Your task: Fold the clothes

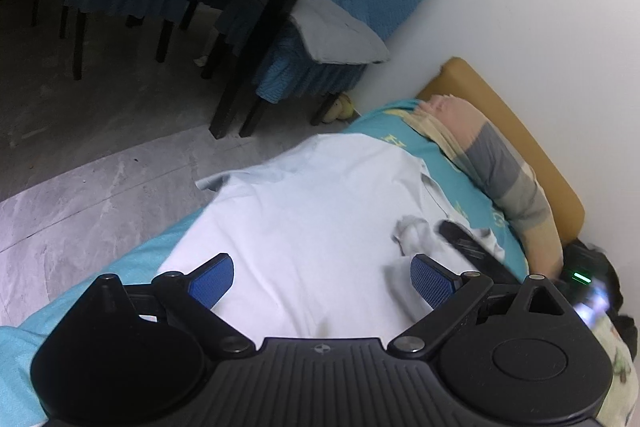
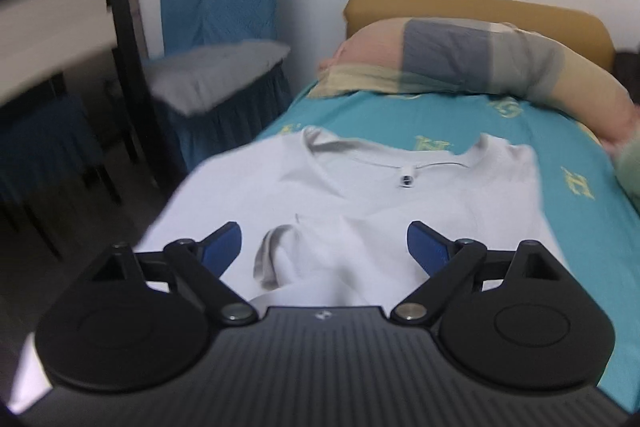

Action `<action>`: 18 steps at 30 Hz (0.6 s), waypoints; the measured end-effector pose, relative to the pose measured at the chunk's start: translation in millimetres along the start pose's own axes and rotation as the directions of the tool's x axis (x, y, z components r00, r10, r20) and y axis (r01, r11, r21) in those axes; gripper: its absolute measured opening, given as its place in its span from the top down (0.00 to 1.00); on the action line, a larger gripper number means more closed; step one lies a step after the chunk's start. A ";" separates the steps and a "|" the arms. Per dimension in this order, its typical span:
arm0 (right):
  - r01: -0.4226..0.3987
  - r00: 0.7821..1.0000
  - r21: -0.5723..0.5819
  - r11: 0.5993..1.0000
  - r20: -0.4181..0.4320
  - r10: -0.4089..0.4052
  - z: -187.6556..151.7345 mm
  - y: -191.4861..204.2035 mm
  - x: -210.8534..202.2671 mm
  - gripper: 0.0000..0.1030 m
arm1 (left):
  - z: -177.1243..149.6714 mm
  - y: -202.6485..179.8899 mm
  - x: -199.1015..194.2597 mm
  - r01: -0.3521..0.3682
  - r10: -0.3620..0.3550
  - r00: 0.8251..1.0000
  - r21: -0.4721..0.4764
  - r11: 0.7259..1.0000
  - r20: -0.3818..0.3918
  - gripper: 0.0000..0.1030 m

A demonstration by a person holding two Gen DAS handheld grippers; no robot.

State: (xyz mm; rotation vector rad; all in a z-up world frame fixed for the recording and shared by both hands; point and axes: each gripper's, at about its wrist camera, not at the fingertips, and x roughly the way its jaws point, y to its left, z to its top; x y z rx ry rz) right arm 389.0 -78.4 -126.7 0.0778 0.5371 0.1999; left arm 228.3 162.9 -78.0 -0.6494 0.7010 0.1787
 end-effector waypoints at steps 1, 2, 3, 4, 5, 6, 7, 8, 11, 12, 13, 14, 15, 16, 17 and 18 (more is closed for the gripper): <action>0.000 1.000 0.018 1.000 0.012 0.000 -1.4 -6.3 -18.8 0.11 | -2.5 -3.1 -0.1 0.005 -0.005 1.000 0.015 1.000 -0.007 0.06; -0.001 1.000 0.037 0.999 0.023 0.000 -2.9 -12.5 -37.6 0.11 | -5.5 -6.2 -0.8 0.017 -0.016 1.000 0.034 0.999 -0.020 0.06; -0.001 0.999 0.055 0.998 0.035 -0.001 -4.3 -18.8 -56.5 0.11 | -10.2 -10.4 -0.5 0.037 -0.035 0.998 0.050 0.998 -0.044 0.06; 0.003 0.999 0.077 0.997 0.041 -0.007 -9.3 -26.4 -80.9 0.11 | -14.8 -14.7 -0.2 0.058 -0.054 0.996 0.066 0.996 -0.067 0.06; 0.008 0.999 0.100 0.995 0.047 -0.013 -14.3 -34.0 -105.3 0.11 | -20.5 -17.1 -0.8 0.078 -0.071 0.993 0.073 0.994 -0.089 0.06; 0.012 0.998 0.122 0.992 0.053 -0.019 -19.4 -41.7 -129.7 0.11 | -27.4 -19.8 -1.2 0.096 -0.087 0.990 0.079 0.992 -0.112 0.06; 0.013 0.998 0.148 0.989 0.062 -0.022 -29.1 -50.9 -156.2 0.11 | -35.4 -22.0 -1.4 0.117 -0.104 0.984 0.087 0.989 -0.144 0.06; 0.013 0.998 0.171 0.985 0.063 -0.024 -40.8 -59.3 -183.1 0.11 | -43.4 -24.2 -1.6 0.139 -0.120 0.977 0.096 0.986 -0.176 0.06; 0.044 0.998 0.233 0.972 0.042 -0.056 -74.5 -77.8 -243.2 0.11 | -72.0 -33.0 -3.2 0.216 -0.177 0.942 0.110 0.970 -0.287 0.07; 0.055 0.997 0.253 0.966 0.035 -0.066 -85.7 -84.0 -263.3 0.11 | -82.1 -36.3 -4.7 0.235 -0.187 0.929 0.116 0.965 -0.319 0.08; 0.066 0.997 0.273 0.960 0.027 -0.076 -96.9 -90.2 -283.3 0.11 | -93.9 -38.8 -7.0 0.252 -0.196 0.912 0.116 0.961 -0.360 0.08; 0.076 0.996 0.293 0.953 0.020 -0.086 -108.1 -96.4 -303.4 0.11 | -105.7 -41.3 -9.4 0.269 -0.203 0.894 0.115 0.956 -0.400 0.10; 0.087 0.995 0.312 0.946 0.012 -0.095 -119.2 -102.6 -323.2 0.11 | -117.6 -43.8 -11.7 0.286 -0.210 0.873 0.112 0.952 -0.440 0.12; 0.091 0.995 0.335 0.938 0.016 -0.102 -123.8 -108.0 -331.8 0.11 | -129.6 -45.1 -14.8 0.306 -0.225 0.851 0.101 0.947 -0.475 0.13; 0.095 0.994 0.358 0.929 0.020 -0.109 -128.3 -113.4 -340.2 0.11 | -141.7 -46.4 -17.8 0.327 -0.239 0.827 0.089 0.941 -0.509 0.15; 0.088 0.994 0.374 0.923 0.029 -0.107 -128.6 -117.8 -342.5 0.11 | -151.7 -47.7 -20.6 0.337 -0.245 0.808 0.079 0.938 -0.536 0.17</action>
